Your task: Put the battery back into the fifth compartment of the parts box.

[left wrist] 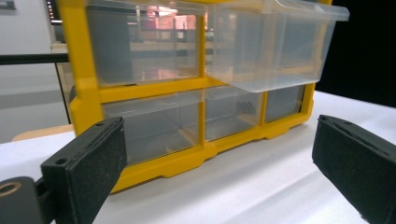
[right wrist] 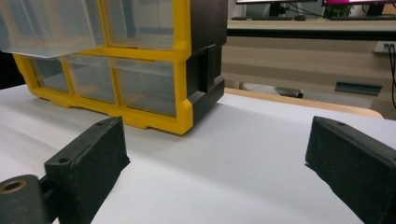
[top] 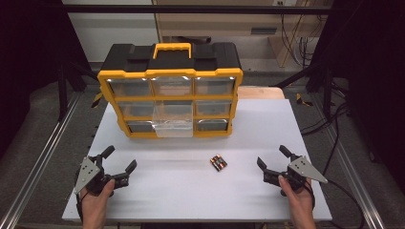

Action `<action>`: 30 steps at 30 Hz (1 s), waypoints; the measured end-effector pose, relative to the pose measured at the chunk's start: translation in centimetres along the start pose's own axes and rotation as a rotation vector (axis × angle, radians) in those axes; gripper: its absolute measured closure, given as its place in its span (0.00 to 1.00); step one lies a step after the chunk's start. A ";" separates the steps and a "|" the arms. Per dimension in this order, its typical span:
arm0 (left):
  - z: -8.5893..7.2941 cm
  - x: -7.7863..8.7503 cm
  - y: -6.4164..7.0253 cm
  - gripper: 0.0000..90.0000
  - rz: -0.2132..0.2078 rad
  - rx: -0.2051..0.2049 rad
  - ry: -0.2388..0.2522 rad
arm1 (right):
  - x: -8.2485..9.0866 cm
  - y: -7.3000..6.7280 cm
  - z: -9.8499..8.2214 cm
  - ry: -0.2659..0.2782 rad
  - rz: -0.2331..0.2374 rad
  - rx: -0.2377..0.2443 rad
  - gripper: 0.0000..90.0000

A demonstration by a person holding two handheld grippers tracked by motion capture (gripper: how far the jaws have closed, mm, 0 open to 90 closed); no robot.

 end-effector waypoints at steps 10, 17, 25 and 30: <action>-0.1 -0.8 1.5 0.02 -0.036 -0.023 -0.016 | -0.3 -0.1 -0.8 -0.056 -0.050 0.014 0.05; -0.3 -1.1 2.6 0.02 -0.054 -0.012 -0.028 | -0.6 -1.2 -1.3 -0.112 -0.021 -0.022 0.09; 0.3 -1.3 3.7 0.02 -0.061 -0.046 -0.025 | -0.6 -2.4 -1.2 -0.129 0.018 -0.049 0.12; 0.0 -1.3 3.7 0.02 -0.064 -0.037 -0.034 | -0.7 -3.4 -0.6 -0.129 0.038 -0.067 0.14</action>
Point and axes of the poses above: each handheld gripper's, and its own axes: x roughly backward along the jaws, z roughly out of its top, y roughly to its right, the point moved 10 cm from there along -x, roughly forward along the jaws, and after that the axes turned 12 degrees about -x, right-handed, at the moved point
